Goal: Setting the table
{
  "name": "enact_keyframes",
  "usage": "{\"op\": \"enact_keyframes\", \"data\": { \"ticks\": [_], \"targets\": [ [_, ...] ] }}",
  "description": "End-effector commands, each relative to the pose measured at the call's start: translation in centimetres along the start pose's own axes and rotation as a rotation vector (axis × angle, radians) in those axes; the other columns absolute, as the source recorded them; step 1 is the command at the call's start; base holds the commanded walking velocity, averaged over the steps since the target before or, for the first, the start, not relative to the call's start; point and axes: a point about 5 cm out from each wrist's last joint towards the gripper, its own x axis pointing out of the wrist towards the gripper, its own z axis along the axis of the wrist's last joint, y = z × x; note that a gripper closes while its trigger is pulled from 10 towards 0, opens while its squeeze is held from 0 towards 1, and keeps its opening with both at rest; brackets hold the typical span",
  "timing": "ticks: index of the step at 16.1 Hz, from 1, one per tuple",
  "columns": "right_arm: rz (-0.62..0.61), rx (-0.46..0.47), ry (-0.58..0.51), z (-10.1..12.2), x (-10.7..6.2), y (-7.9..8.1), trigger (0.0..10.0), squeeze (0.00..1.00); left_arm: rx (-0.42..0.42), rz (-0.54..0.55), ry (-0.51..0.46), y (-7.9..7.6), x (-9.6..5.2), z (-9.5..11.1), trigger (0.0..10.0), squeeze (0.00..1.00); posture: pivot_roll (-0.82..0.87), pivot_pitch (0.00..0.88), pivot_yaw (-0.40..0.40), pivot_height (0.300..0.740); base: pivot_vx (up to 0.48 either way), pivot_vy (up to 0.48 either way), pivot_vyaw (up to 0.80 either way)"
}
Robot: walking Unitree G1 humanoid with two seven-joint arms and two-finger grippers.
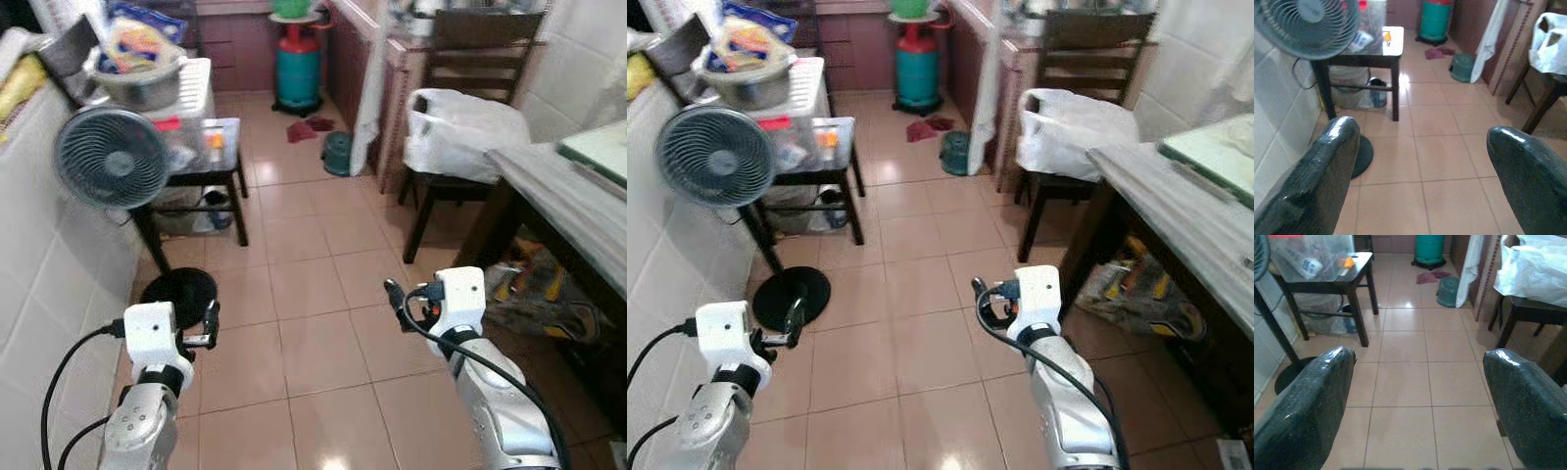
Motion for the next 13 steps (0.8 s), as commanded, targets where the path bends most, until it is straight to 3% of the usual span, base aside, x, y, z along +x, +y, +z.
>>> {"op": "enact_keyframes", "data": {
  "ticks": [1,6,13],
  "targets": [
    [0.018,0.001,-0.013,0.25,-0.01,0.36,10.0,0.0,-0.011,0.021,0.024,0.3,-0.11,-0.4,10.0,0.0,-0.11,0.045,0.022,0.74,0.0,0.0,0.0],
    [0.016,-0.003,-0.019,0.38,-0.07,0.27,10.0,0.0,-0.011,0.011,0.039,0.15,0.0,-0.69,10.0,0.0,-0.12,0.044,0.022,0.74,0.0,0.15,0.0],
    [0.009,-0.01,-0.02,0.44,-0.05,0.16,10.0,0.0,-0.001,0.008,0.056,0.3,0.01,-0.98,10.0,0.0,-0.12,0.039,0.022,0.74,0.0,0.358,0.0]
  ]
}}
